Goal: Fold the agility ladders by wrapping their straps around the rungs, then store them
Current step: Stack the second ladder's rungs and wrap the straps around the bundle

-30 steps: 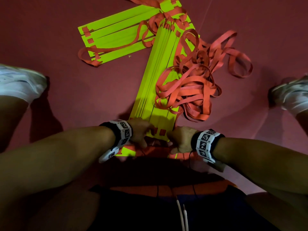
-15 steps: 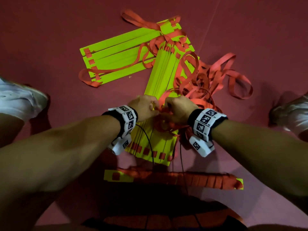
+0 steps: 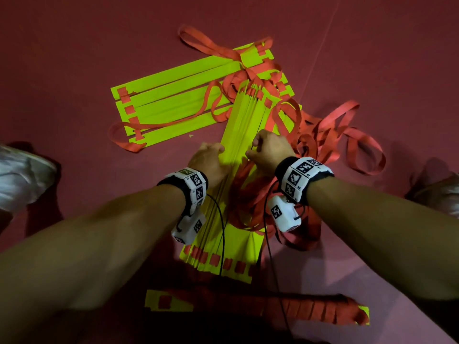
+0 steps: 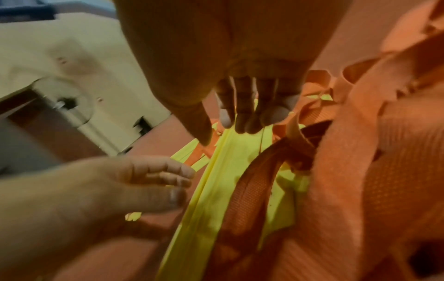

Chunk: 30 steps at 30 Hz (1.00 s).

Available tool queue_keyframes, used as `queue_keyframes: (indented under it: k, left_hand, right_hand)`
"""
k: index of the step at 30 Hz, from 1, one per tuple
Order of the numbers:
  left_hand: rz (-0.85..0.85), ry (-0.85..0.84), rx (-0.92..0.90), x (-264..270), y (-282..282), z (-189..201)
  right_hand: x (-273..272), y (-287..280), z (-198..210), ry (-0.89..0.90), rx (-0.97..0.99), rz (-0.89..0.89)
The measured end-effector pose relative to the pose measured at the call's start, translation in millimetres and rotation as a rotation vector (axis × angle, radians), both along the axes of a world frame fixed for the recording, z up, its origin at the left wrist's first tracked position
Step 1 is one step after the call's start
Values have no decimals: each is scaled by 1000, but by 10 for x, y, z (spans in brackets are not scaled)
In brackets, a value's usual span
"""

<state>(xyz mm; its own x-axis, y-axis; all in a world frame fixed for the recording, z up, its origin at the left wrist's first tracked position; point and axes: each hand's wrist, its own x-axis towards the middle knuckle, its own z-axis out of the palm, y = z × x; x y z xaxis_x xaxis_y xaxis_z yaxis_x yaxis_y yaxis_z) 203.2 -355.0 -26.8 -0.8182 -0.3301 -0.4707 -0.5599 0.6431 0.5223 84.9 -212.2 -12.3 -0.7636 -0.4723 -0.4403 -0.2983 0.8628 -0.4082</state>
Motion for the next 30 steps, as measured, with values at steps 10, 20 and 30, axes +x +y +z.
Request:
queue_keyframes:
  k: [10, 20, 30]
  left_hand:
    - [88, -180, 51, -219, 5, -201]
    - [121, -170, 86, -258, 68, -149]
    - [224, -28, 275, -286, -3, 187]
  right_hand:
    - [-86, 90, -256, -146, 66, 13]
    - [-107, 296, -282, -111, 104, -17]
    - [-76, 365, -227, -161, 135, -179]
